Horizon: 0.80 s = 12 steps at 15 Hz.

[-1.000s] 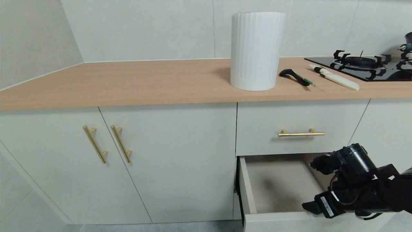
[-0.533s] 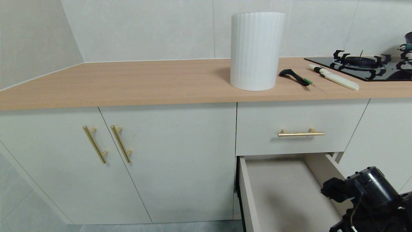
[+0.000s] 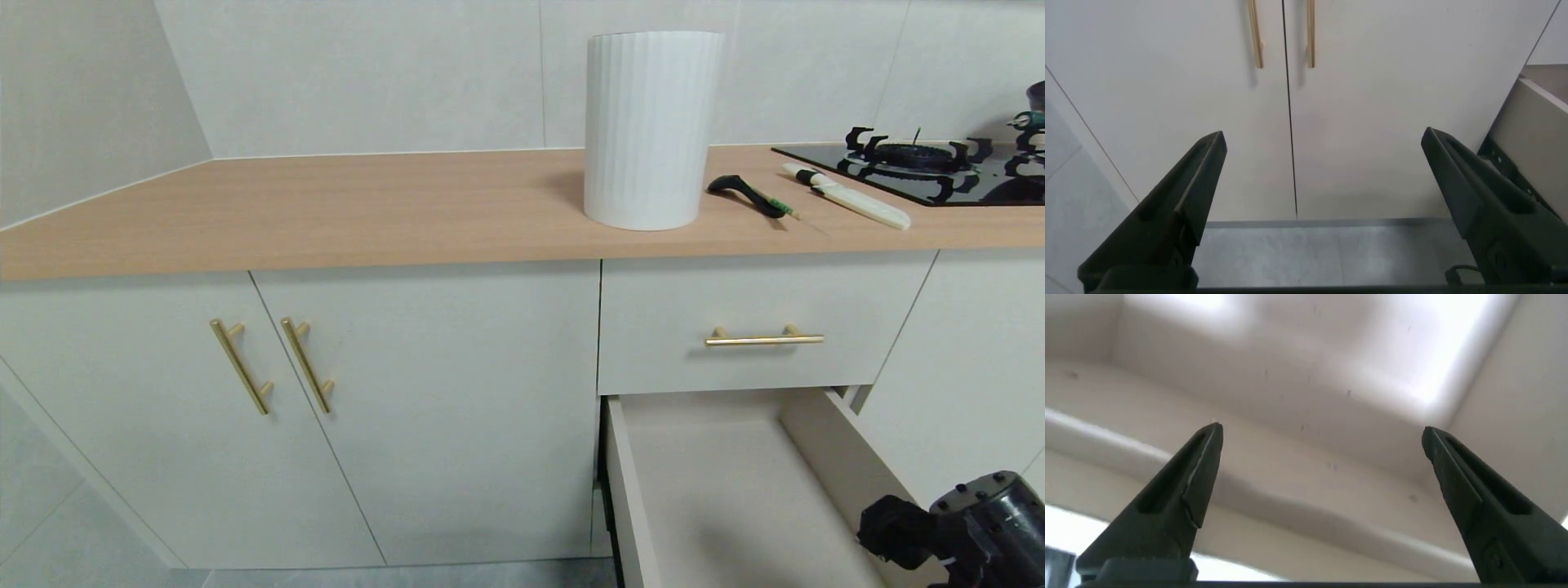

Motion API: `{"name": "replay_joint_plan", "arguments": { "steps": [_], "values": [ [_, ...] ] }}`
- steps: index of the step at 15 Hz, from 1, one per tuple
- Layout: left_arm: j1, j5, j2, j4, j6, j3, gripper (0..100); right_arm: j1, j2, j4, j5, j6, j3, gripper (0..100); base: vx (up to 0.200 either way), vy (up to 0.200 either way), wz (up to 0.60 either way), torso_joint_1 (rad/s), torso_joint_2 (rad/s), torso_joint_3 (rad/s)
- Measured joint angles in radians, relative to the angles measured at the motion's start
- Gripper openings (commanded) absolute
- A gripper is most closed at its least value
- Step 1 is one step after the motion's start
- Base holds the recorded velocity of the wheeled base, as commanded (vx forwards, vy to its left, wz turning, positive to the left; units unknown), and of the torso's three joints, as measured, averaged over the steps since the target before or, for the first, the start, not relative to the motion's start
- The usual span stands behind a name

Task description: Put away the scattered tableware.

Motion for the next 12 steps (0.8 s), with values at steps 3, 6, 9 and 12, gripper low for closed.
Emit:
{"name": "replay_joint_plan", "arguments": {
  "steps": [3, 6, 9, 12],
  "values": [
    [0.000, 0.000, 0.000, 0.000, 0.000, 0.000, 100, 0.000, -0.074, 0.031, 0.000, 0.059, -0.075, 100, 0.000, 0.000, 0.00, 0.000, 0.00, 0.000],
    [0.000, 0.000, 0.000, 0.000, 0.000, 0.000, 100, -0.004, -0.201, 0.151, 0.017, 0.069, -0.218, 100, 0.000, 0.000, 0.00, 0.000, 0.00, 0.000],
    [0.000, 0.000, 0.000, 0.000, 0.000, 0.000, 100, -0.041, -0.299, 0.166, 0.047, 0.011, -0.330, 100, 0.000, 0.000, 0.00, 0.000, 0.00, 0.000],
    [0.000, 0.000, 0.000, 0.000, 0.000, 0.000, 100, -0.091, -0.322, 0.168, 0.062, -0.022, -0.345, 100, 0.000, 0.000, 0.00, 0.000, 0.00, 0.000]
  ]
}}
